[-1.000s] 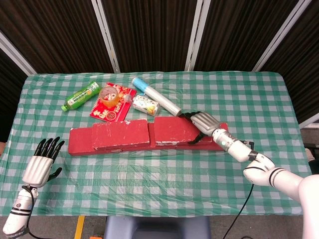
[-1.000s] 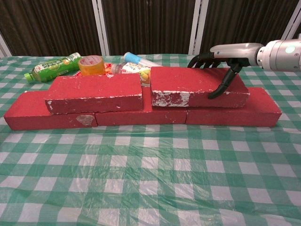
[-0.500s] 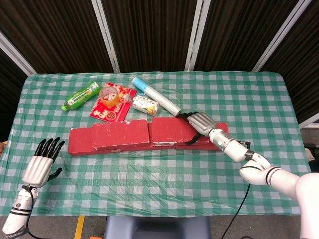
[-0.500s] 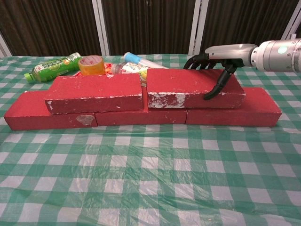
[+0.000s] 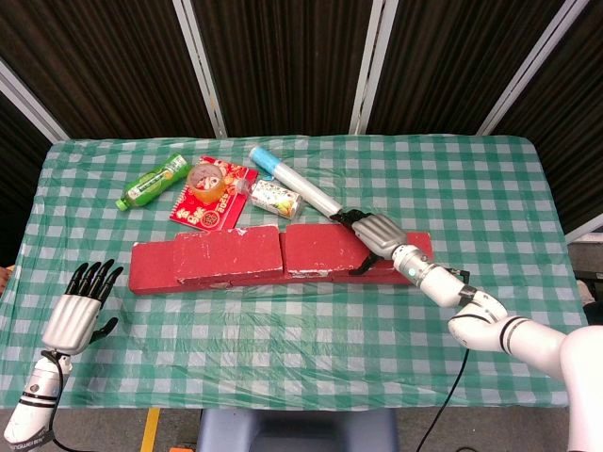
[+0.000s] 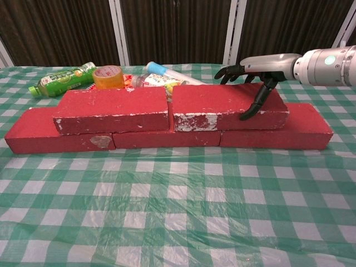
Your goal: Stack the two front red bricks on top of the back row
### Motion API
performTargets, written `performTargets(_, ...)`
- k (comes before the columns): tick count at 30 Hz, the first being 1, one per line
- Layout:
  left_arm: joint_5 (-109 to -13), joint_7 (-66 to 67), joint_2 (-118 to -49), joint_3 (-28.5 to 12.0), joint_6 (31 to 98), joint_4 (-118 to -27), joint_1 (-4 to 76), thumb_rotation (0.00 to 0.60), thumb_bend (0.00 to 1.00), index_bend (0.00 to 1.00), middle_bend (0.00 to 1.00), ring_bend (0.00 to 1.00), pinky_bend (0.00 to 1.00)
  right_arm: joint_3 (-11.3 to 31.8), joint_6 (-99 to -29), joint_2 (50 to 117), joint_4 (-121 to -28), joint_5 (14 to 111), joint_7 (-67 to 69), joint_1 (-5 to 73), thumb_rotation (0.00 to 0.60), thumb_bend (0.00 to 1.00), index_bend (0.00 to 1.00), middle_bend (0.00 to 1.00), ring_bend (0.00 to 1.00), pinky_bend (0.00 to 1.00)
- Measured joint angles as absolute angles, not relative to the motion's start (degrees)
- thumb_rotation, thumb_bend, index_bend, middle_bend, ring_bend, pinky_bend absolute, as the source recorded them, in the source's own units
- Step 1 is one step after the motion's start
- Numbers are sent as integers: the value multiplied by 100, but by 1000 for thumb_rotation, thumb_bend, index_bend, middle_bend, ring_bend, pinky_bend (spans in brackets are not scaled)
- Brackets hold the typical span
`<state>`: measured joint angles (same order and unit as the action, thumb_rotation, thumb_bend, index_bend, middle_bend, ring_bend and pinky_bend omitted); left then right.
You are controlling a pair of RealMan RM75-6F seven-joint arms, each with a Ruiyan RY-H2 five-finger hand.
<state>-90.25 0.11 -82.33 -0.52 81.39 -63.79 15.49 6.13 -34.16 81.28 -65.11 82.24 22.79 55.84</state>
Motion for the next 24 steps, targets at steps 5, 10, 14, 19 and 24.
performTargets(5,-9031,13,-8235,-48,8135,-6381,1550,600,246,0,0,0,59,632,-3403,8091,-6608,8107,2049,5576,600,110,102,190,159,390)
performTargets(10,-9032,15,-8231,-50,8141,-6390,1546,600,246,0,0,0,59,653,-3341,8090,-6640,7961,1894,5569,600,110,73,176,143,376)
performTargets(14,-9038,10,-8224,-49,8148,-6402,1545,600,245,0,0,0,59,663,-3319,8091,-6661,7898,1829,5566,600,102,34,155,121,351)
performTargets(19,-9056,-15,-8224,-40,8145,-6392,1550,600,246,0,0,0,59,682,-3316,8087,-6718,7710,1484,5542,597,55,0,133,101,312)
performTargets(24,-9073,-25,-8217,-34,8163,-6409,1546,600,246,0,0,0,59,724,-3290,8074,-6829,7464,1195,5518,571,40,0,118,85,291)
